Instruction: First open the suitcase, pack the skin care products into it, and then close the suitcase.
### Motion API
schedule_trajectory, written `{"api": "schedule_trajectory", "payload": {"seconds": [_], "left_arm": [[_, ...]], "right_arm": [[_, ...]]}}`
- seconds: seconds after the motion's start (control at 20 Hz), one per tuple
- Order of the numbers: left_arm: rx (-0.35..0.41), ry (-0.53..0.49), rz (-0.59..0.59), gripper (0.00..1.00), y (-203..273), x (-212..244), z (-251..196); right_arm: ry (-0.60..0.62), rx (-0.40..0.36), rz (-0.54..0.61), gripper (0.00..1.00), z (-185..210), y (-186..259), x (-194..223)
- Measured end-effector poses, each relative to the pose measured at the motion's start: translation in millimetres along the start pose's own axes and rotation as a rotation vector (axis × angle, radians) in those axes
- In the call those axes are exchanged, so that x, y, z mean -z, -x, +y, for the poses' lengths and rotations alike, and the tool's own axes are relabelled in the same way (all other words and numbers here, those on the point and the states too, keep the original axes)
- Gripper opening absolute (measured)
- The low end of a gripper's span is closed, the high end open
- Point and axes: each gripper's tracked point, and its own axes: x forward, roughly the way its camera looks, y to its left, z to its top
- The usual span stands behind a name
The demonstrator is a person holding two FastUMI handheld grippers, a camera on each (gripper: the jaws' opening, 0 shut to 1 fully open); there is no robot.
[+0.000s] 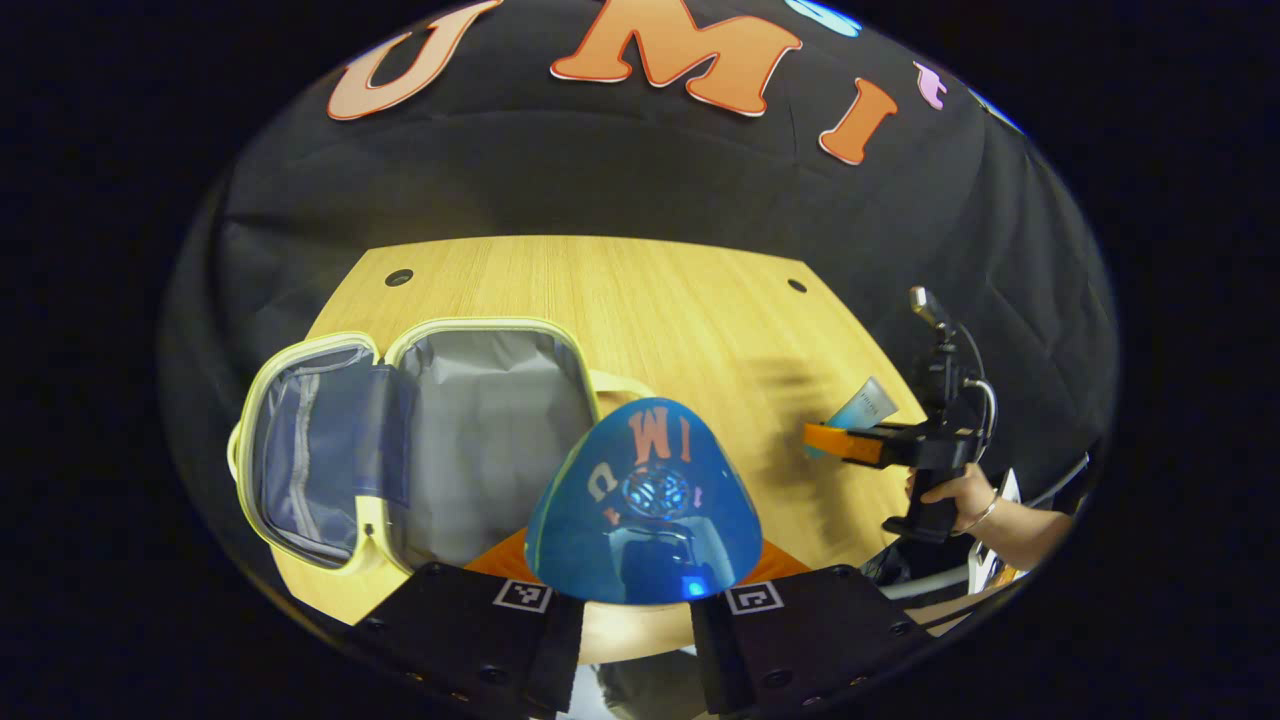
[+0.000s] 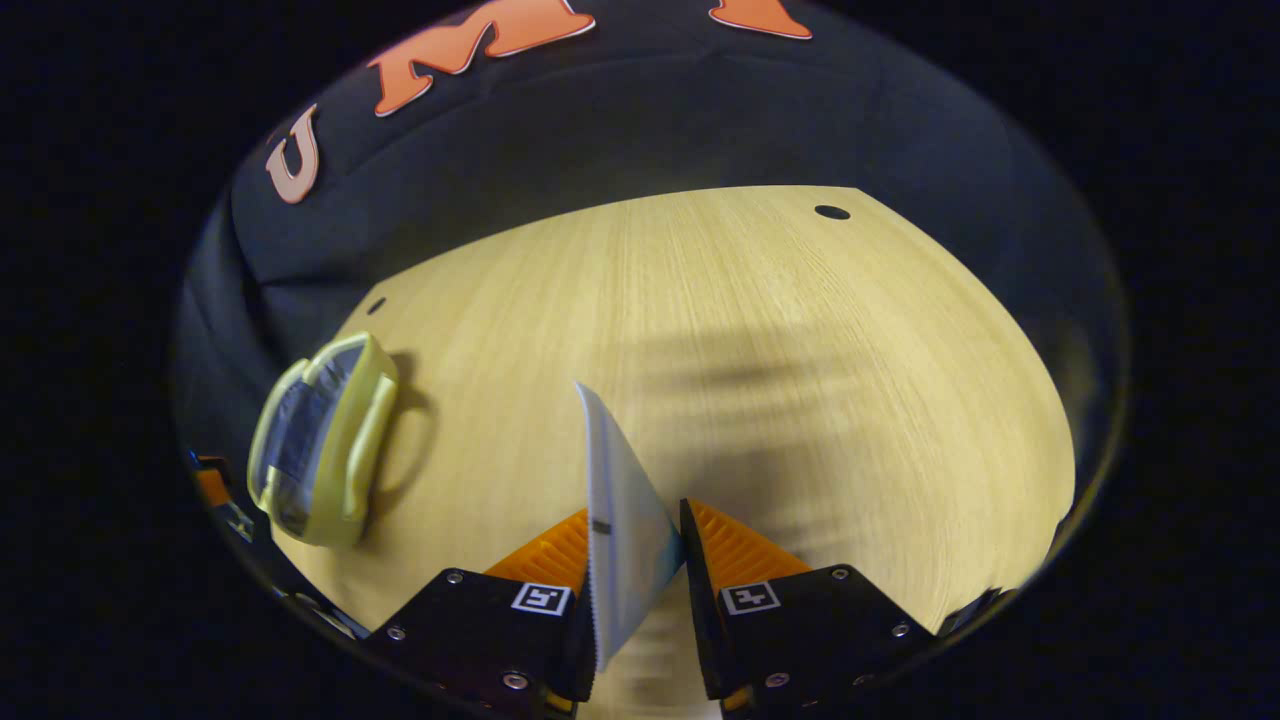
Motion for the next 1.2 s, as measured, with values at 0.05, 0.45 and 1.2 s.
{"api": "schedule_trajectory", "payload": {"seconds": [0.05, 0.45, 1.2], "left_arm": [[-0.015, -0.018, 0.041, 0.48, 4, 2, 12], [0.000, 0.007, 0.418, 0.48, -12, 19, 74], [-0.117, 0.026, 0.607, 0.50, -115, 31, 146]], "right_arm": [[-0.014, -0.038, 0.005, 0.41, 13, 8, 4], [-0.123, -0.211, 0.047, 0.41, 83, 50, 40], [-0.216, -0.137, 0.051, 0.41, 69, 83, 50]]}}
